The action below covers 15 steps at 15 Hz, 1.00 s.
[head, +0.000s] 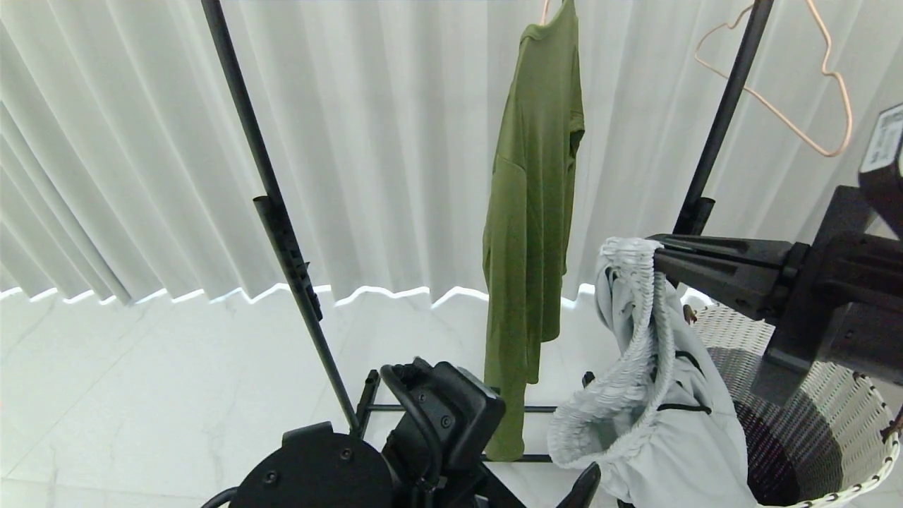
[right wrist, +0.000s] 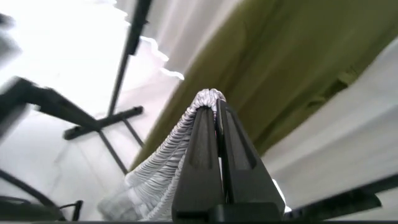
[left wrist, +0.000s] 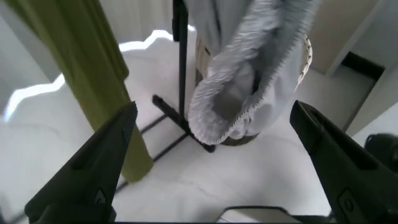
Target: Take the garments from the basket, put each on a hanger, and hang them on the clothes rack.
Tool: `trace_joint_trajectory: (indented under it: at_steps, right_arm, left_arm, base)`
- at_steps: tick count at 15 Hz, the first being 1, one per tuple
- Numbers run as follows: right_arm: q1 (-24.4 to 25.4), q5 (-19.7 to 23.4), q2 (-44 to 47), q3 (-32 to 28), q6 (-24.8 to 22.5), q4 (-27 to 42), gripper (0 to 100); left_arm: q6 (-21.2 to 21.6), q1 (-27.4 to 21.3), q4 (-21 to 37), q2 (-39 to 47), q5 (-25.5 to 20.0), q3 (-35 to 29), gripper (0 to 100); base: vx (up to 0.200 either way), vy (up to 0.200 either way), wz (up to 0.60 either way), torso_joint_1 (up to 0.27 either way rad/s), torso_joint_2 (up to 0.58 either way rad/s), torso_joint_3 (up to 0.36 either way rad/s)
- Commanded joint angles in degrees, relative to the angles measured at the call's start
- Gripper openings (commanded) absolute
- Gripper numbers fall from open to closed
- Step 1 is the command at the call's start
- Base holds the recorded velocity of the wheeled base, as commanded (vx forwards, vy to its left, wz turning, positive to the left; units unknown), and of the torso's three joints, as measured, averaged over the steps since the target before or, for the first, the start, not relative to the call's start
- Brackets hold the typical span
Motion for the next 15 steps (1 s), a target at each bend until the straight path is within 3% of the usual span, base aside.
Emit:
trace_joint_trajectory:
  at_steps: [1,8,15]
  right_arm:
    - [2.3,0.0,-0.5,-0.1,0.0,0.0,0]
    - [9.1,-2.4,-0.9,0.0,-0.2,0.6,0]
    - [11.3,-2.5,-1.3,-0.2,-0.2,0.6,0]
  left_arm:
    - [-0.6,0.3,0.0,0.4,-0.1,1.6,100]
    - [-3.9,3.3,0.0,2.9,-0.1,2.4,100]
    - [-3.9,3.3,-2.9,8.2,-2.6,4.9,100]
  base:
    - [0.000,0.000,0.00,0.000,0.00,0.000]
    - [0.000,0.000,0.00,0.000,0.00,0.000]
    - [0.000,0.000,0.00,0.000,0.00,0.000]
